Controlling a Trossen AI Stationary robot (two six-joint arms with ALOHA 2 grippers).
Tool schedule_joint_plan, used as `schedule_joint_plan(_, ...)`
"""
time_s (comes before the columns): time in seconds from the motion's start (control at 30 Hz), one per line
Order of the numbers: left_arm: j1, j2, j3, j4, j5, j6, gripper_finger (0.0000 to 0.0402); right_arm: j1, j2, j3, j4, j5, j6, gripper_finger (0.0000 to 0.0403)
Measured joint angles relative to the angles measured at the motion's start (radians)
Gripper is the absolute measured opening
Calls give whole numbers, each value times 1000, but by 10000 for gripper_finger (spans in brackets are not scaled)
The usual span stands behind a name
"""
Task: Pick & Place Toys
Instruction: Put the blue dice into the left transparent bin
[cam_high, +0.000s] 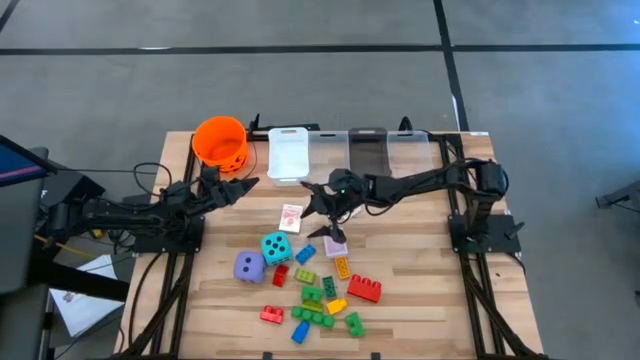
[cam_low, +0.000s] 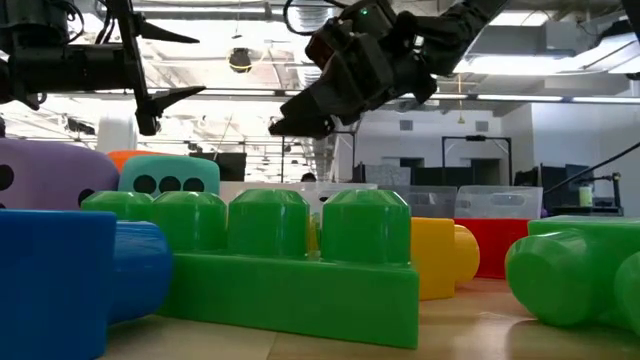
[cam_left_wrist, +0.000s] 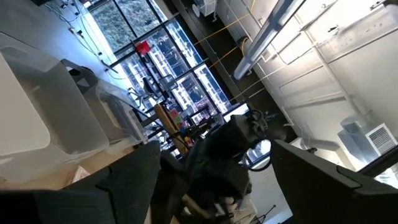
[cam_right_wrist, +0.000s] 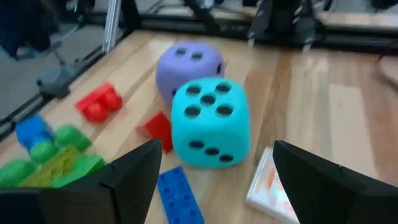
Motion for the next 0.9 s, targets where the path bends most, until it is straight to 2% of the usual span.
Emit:
schedule_joint_plan(0.37, 0, 0, 0, -92, 0, 0, 298, -20, -12, 1, -2, -2, 222, 302)
schedule_joint_plan(0.67, 0, 0, 0, -93, 0, -1, 298, -25, -12, 1, 16, -30, 265, 305)
schedule_joint_plan(0.77, 0, 0, 0, -93, 0, 0, 298, -27, -12, 1, 20, -31, 286, 324)
schedule_joint_plan(0.9, 0, 0, 0, -93, 0, 0, 298, -39, -12, 1, 37, -47, 325, 382)
